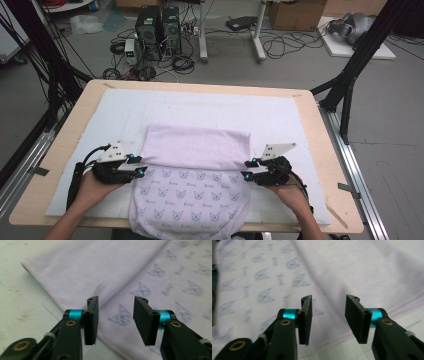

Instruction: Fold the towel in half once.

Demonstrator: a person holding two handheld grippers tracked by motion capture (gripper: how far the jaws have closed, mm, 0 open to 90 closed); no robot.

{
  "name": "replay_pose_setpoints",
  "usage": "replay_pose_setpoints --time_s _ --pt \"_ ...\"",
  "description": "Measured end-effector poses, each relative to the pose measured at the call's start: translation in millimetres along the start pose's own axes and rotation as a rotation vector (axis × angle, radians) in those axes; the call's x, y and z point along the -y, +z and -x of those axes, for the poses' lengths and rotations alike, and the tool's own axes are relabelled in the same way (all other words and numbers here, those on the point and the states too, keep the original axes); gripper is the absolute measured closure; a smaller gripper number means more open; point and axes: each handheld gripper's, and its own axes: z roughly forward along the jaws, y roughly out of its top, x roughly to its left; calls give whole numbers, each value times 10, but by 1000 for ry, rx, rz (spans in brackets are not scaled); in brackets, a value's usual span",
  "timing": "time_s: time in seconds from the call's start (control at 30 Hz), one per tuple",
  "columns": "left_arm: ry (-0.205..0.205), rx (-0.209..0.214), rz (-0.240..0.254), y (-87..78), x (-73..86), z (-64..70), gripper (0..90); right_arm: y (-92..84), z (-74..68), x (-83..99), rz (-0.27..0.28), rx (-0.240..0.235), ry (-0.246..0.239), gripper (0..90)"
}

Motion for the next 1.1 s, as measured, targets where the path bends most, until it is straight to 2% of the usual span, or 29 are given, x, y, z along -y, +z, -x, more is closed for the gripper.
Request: replay_pose_setpoints --time_s 0.13,0.2,0.23,0.27,0.3,0.33,0.4,0.57,0.67,0.73,0.83,0.9,0.97,1.0,1.03,1.1 --pt "-40 -7 -34 213 -42 -118 445 146 181 -72 -11 -3 35 498" --pt "-46 -3 -64 288 -32 -152 458 222 243 -79 -29 2 34 494" --pt "-42 16 -75 302 -22 -167 510 253 270 -69 -35 -5 41 504" --pt "-38 22 -80 309 -14 -170 600 283 294 -55 -44 -18 54 527" --pt "-31 24 -81 304 -14 -174 664 308 313 -40 -60 -35 57 586" --pt "-29 33 -71 289 -17 -174 770 329 317 -31 -71 -62 59 673" --pt "-20 28 -55 238 -27 -167 857 322 291 -41 -77 -87 35 803" --pt "-6 27 3 48 -49 -94 871 141 165 -116 -14 -57 -10 841" --pt "7 32 29 -110 -31 8 872 -28 45 -121 15 -71 -28 841" --pt "24 43 47 -269 15 143 872 -168 -100 -103 44 -84 -54 841" --pt "48 68 63 -480 113 381 872 -321 -329 -34 56 -109 -87 841" --pt "71 91 52 -600 194 541 871 -396 -487 35 59 -142 -92 841" --pt "75 127 43 -691 272 665 864 -461 -619 105 58 -173 -96 835" --pt "74 133 31 -717 302 700 834 -483 -668 133 59 -198 -92 809" --pt "78 134 23 -735 323 710 766 -501 -704 154 59 -217 -87 753" --pt "68 125 27 -742 341 683 679 -516 -703 161 57 -219 -78 678"
